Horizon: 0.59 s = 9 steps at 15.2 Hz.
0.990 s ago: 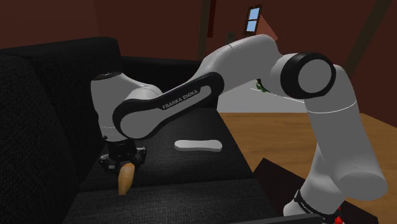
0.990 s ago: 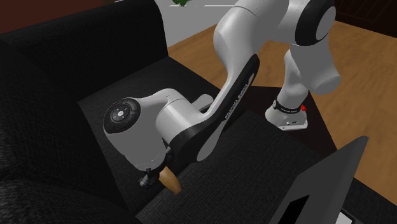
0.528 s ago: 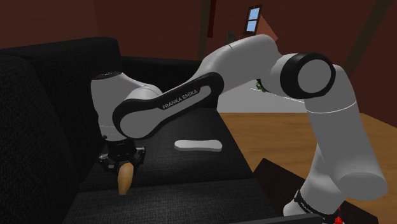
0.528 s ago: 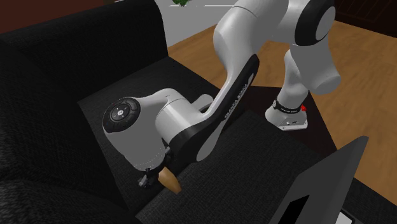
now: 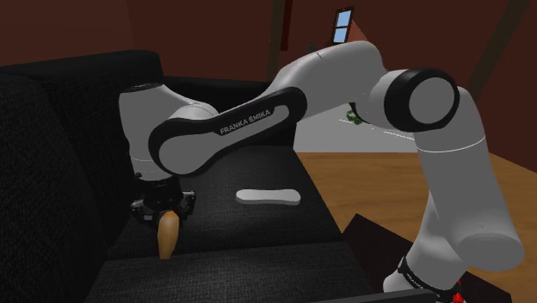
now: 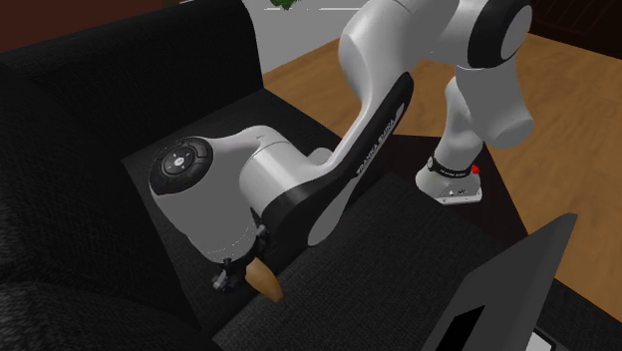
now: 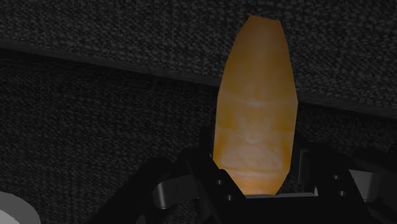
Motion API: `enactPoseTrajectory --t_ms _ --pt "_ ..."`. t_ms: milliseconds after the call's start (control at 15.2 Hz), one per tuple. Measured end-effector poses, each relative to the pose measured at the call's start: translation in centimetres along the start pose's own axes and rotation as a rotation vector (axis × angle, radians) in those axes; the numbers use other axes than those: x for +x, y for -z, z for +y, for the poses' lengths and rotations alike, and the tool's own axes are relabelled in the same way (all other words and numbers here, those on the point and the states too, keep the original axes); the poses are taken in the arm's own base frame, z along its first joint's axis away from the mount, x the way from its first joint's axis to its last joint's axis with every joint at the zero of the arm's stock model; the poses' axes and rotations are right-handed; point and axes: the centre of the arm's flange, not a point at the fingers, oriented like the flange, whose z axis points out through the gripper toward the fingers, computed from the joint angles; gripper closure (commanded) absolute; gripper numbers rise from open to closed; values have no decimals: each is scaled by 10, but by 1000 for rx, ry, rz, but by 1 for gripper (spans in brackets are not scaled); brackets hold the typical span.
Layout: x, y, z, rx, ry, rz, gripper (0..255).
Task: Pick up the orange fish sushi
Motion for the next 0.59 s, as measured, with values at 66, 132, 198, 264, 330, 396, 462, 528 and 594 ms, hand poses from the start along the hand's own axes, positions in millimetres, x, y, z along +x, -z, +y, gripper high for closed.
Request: enactPoseTrajectory --t_ms 66,132,198,264,330,396,462,528,594 --pt "-1 5 -1 0 0 0 255" --pt "-1 11 -1 0 0 0 255" --pt "-1 17 -1 0 0 0 255" --pt "-1 22 0 0 0 0 255" --pt "-2 27 0 0 0 0 255" --pt "-2 32 0 0 0 0 255" --pt "-1 38 1 0 0 0 255" --pt "-2 43 -1 0 0 0 255" --pt "-2 46 0 0 0 0 255"
